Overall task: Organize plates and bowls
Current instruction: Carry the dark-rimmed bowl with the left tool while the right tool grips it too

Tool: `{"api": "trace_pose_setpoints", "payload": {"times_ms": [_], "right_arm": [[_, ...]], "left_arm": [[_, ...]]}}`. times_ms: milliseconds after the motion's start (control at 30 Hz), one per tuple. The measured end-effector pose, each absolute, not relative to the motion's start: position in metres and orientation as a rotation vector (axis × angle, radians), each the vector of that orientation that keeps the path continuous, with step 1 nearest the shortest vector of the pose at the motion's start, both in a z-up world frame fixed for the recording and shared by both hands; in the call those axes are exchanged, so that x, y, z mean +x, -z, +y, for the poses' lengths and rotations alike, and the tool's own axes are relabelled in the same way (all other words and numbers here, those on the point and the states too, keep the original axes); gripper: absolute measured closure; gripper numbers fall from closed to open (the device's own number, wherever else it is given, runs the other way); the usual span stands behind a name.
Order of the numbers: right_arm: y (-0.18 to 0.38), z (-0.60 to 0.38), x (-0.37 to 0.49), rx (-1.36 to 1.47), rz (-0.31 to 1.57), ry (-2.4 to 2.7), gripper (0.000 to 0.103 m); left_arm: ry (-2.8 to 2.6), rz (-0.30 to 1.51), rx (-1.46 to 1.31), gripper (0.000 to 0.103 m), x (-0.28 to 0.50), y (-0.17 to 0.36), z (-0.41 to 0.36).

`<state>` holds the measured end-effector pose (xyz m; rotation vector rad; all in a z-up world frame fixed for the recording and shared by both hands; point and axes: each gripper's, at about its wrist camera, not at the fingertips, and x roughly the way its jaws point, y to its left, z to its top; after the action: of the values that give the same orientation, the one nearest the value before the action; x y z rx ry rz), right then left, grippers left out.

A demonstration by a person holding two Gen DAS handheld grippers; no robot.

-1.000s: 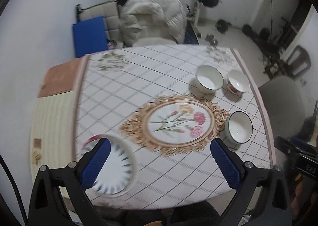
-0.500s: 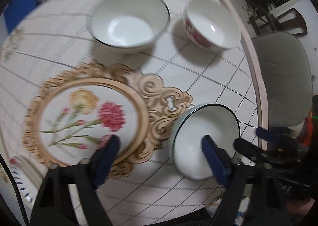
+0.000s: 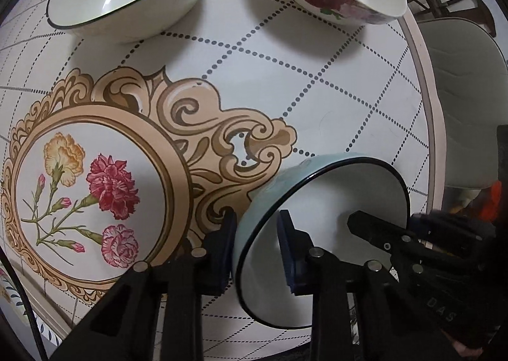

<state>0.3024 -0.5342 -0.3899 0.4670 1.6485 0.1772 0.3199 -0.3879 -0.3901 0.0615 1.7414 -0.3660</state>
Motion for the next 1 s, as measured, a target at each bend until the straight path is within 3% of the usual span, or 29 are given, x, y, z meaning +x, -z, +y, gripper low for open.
{"api": "trace_pose_setpoints", "payload": {"times_ms": [367,600,1000], "right_arm": [[0.374,-0.503,0.305,0.432,1.637,-0.222,0.09],[0.355,-0.449,0.305,0.374,1.637,-0.312,0.09],[0.36,-0.333,0.282,0.251,1.711,-0.455,0.09]], "left_arm": [[0.341,1.69,0.049,0.081,0.316,0.358,-0.354],[0.267,1.67,-0.01,0.081,0.298,0.338,-0.294],[0.134,1.711,-0.134,0.081,0.266,0.354,-0.185]]}}
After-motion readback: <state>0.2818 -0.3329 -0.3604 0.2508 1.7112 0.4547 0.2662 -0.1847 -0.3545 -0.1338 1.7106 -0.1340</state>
